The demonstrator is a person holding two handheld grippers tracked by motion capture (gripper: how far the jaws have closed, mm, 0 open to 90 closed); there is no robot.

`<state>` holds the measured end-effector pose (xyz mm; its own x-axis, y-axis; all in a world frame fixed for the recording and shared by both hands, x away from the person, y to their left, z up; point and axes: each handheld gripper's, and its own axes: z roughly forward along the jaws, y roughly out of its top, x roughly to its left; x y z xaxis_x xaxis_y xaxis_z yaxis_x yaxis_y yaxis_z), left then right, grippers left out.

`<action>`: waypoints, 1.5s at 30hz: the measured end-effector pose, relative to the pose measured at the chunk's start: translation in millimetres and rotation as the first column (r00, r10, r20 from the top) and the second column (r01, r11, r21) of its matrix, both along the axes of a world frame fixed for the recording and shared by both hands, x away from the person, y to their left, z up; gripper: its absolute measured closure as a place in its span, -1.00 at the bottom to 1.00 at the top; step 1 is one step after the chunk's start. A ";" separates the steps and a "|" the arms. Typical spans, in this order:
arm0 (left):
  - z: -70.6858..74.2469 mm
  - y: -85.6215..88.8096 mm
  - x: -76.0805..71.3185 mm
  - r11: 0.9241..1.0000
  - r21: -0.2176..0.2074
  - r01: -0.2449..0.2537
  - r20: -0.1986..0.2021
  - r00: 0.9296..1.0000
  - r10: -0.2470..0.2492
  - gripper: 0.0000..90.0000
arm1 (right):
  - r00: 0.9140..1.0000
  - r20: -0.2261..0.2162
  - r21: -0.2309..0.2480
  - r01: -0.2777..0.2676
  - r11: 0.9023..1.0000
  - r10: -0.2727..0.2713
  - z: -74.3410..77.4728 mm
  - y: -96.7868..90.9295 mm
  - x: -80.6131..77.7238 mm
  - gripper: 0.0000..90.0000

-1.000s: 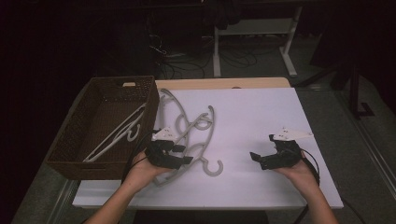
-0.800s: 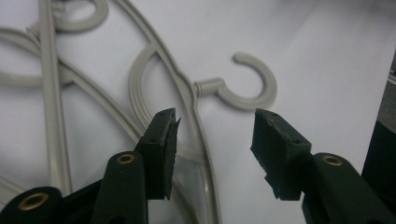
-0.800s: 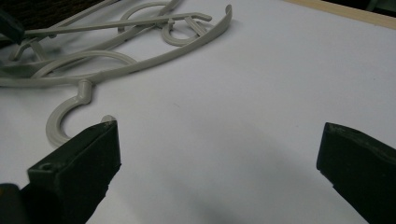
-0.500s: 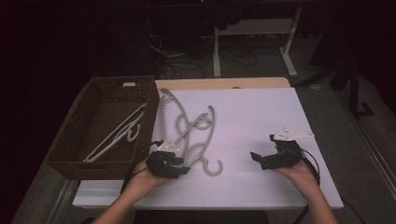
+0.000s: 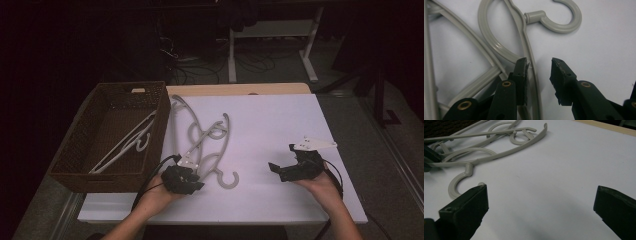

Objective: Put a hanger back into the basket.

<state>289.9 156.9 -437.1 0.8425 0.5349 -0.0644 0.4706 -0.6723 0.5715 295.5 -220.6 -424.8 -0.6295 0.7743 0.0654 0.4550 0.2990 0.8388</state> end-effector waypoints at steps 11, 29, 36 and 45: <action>-1.1 -5.4 -2.0 0.999 0.046 0.001 -0.003 1.000 -0.001 0.47 | 1.000 0.000 0.002 0.001 1.000 -0.001 0.2 -0.1 0.0 -1.00; -3.3 -6.4 4.0 0.997 0.070 -0.018 -0.054 0.998 0.022 0.52 | 1.000 0.001 0.003 0.002 1.000 -0.002 0.3 -1.2 -0.2 -1.00; -3.6 -9.2 11.5 0.997 0.074 -0.028 -0.044 0.999 0.031 0.59 | 1.000 0.000 -0.001 -0.001 1.000 0.001 -0.2 -0.6 0.3 -1.00; -3.6 -10.5 13.6 0.995 0.091 -0.031 -0.044 0.998 0.035 0.72 | 1.000 -0.003 -0.002 -0.003 1.000 0.003 -0.6 -0.4 0.6 -1.00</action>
